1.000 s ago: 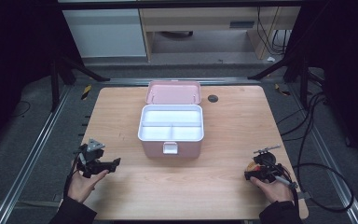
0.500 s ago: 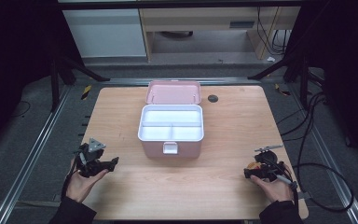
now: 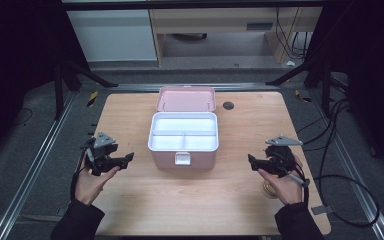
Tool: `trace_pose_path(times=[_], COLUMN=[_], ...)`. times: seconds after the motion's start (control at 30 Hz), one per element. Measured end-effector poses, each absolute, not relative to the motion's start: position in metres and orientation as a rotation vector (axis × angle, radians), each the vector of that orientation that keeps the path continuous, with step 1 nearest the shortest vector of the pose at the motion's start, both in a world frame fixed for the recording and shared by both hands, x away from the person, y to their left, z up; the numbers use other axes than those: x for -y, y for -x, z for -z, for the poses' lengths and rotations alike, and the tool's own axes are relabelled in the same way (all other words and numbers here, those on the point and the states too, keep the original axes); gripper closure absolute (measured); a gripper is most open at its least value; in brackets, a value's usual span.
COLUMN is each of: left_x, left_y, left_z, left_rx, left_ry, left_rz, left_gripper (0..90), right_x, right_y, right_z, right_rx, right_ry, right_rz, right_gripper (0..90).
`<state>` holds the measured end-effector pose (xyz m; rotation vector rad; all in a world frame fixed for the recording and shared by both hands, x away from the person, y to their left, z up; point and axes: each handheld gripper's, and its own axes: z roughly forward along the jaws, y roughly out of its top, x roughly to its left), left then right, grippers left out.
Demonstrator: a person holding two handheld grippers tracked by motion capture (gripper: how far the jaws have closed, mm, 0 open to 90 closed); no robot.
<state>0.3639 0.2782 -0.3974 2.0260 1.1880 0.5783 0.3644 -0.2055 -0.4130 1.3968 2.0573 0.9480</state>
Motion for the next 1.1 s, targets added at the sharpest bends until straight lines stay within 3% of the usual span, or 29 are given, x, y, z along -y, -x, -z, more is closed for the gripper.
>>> trace_pose_path(times=[0.33,0.7,0.87,1.1], left_x=[-0.244,-0.230,-0.227,-0.222], left_y=[-0.402,-0.420,-0.419,-0.417], left_z=[0.383,0.404,0.405,0.407], left_rx=[-1.128,-1.125,-1.123,-1.141], left_ry=[-1.958,-1.993,-2.006,-1.994], left_rz=[-0.512,-0.406,-0.403,-0.400], left_gripper=[42.7,59.4,60.6,60.2], right_x=[0.141,0.100,0.099,0.103], right_y=[-0.403,-0.426,-0.427,-0.425], right_z=[0.383,0.402,0.409,0.409], right_rx=[-2.075,-2.174,-2.192,-2.189], right_ry=[-1.227,-1.194,-1.186,-1.191], right_rz=[-1.133,-1.126,-1.090,-1.083], right_gripper=[33.7,49.0,59.2,61.7])
